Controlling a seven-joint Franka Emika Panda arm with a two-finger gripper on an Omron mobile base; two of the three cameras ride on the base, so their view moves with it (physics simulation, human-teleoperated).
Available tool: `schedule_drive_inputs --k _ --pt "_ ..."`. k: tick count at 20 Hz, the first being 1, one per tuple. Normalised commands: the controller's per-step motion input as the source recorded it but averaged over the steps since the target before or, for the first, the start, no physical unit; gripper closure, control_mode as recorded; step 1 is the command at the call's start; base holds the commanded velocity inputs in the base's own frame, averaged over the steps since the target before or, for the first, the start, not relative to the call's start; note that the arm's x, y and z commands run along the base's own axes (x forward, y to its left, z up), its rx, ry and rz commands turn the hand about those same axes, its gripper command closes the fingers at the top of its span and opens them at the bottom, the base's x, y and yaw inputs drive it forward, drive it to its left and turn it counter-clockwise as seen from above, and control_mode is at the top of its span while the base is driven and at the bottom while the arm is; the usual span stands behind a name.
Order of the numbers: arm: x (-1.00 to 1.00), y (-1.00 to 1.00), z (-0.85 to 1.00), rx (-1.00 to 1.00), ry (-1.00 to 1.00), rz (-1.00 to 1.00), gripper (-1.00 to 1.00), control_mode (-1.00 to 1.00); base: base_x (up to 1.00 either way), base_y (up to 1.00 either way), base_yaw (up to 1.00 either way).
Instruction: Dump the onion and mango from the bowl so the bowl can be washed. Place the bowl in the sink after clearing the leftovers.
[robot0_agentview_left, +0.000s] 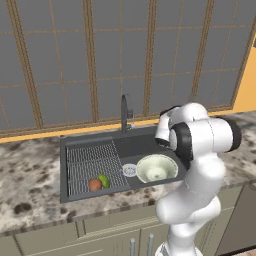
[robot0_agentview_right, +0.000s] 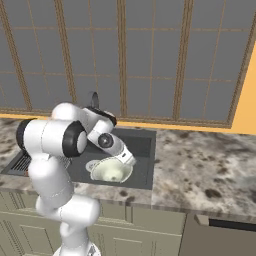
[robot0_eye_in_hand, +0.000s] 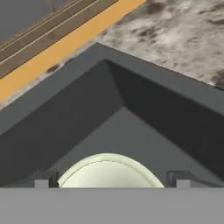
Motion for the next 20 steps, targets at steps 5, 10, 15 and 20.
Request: schedule_drive_inputs --k 5,10,15,20 --pt "-0.55 0.18 1.00 -0.02 -0.14 0.00 -1.00 -1.00 0.00 0.00 0.00" --pt "-0.99 0.07 1.00 -0.02 -0.18 0.01 -1.00 -1.00 0.00 0.00 0.00" --pt "-1.00 0.07 1.00 -0.12 -0.54 0.02 -1.00 -1.00 0.00 0.00 0.00" --pt "-0.76 0.05 0.56 -0.09 -0.57 -0.01 -1.00 -1.00 0.00 0.00 0.00"
